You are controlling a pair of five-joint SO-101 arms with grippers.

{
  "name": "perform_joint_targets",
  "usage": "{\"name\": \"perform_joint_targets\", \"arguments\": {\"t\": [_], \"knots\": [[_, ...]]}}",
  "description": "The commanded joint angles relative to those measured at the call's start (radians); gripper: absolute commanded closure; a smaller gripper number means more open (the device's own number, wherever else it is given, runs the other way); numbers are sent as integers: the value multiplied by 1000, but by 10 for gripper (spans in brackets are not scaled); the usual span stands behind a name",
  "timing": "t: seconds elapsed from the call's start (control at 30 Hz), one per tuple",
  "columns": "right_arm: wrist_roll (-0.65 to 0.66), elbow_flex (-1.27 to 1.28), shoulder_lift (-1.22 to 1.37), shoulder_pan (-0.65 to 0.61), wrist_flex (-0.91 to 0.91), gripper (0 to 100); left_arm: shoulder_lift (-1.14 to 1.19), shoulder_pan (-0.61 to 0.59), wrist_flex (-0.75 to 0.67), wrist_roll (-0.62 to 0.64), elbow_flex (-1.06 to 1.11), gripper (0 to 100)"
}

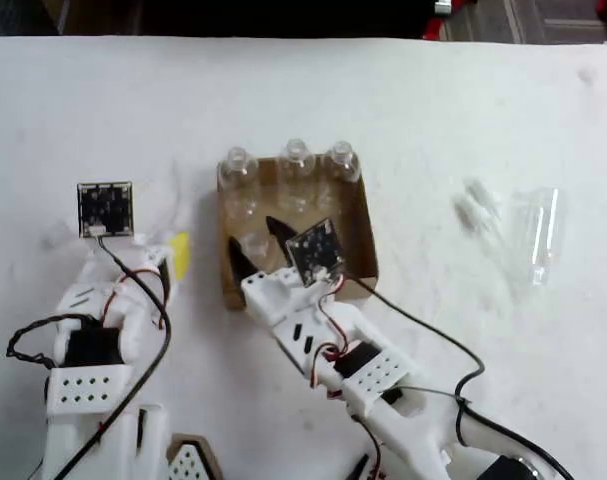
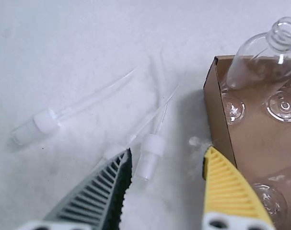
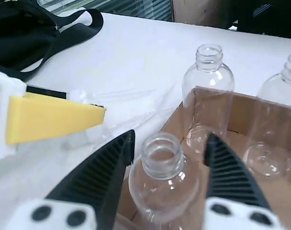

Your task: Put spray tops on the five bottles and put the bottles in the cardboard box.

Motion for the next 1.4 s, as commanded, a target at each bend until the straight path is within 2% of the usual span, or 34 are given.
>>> {"name": "perform_joint_targets", "arguments": {"t": [0.0, 0.17, 0.3, 0.57, 0.8, 0.93, 1.1, 1.2, 1.27, 1.37], "knots": [[0, -11, -19, -15, 58, 691, -19, -15, -21, 3, -8, 771], [0, -6, -156, -21, 157, 680, -19, -15, -21, 3, -8, 771], [-8, -6, -398, -7, 354, 680, -19, -15, -21, 3, -8, 771], [-9, 2, -937, 173, 707, 680, -19, -15, -21, 3, -8, 771], [-9, 87, -1198, 300, 734, 680, -19, -16, -21, 3, -8, 771], [-9, -6, -1201, 444, 762, 700, -19, -16, -21, 3, -6, 771], [-2, -167, -1185, 759, 898, 885, -19, -16, -21, 3, -6, 771], [3, -204, -1185, 926, 924, 923, -19, -16, -21, 3, -6, 771], [66, -212, -1185, 989, 923, 902, -19, -16, -21, 3, -6, 771], [224, -213, -1182, 1003, 924, 889, -19, -16, -21, 3, -6, 771]]}}
